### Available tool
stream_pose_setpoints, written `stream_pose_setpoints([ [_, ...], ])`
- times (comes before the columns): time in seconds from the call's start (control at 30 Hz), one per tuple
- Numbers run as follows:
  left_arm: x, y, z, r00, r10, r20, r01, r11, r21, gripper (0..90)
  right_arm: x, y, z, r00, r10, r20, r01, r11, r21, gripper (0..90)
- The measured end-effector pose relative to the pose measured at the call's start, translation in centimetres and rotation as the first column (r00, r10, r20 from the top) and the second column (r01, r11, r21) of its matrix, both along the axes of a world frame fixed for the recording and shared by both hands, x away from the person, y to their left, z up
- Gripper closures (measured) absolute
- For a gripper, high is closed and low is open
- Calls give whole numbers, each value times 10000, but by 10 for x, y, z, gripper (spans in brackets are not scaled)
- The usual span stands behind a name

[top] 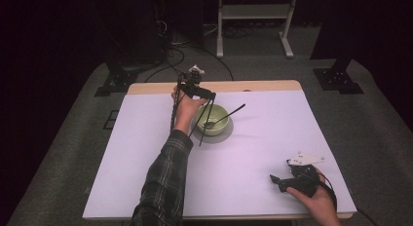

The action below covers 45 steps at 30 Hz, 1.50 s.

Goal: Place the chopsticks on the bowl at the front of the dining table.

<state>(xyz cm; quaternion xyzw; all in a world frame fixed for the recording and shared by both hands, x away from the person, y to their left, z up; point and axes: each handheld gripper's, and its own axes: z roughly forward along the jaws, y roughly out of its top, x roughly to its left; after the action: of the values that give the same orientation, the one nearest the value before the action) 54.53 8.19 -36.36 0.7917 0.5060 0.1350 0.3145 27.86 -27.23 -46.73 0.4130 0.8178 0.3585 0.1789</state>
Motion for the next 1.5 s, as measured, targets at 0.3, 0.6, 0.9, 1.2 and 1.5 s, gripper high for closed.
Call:
stream_pose_setpoints([
  [0.3, -35, 37, 14, 9991, 151, 389, -153, 9999, 42, 0, 0, 0, 0, 10000, -13, -7, 13, 10000, -26, 114],
  [0.6, -73, 66, 12, 9983, 284, 518, -285, 9996, 8, 0, 0, 0, 0, 10000, -11, -13, 11, 10000, -32, 114],
  [0.9, -97, 76, -3, 9988, 176, 450, -176, 9998, 3, 0, 0, 0, 0, 10000, -7, 0, 7, 10000, -41, 114],
  [1.2, -115, 81, -22, 9998, 101, 159, -100, 9999, -62, 0, 0, 0, 0, 10000, -9, 3, 9, 10000, -40, 114],
  [1.5, -124, 81, -37, 9999, 58, -115, -59, 9999, -124, 0, 0, 0, 0, 10000, -13, 0, 13, 10000, -40, 114],
])
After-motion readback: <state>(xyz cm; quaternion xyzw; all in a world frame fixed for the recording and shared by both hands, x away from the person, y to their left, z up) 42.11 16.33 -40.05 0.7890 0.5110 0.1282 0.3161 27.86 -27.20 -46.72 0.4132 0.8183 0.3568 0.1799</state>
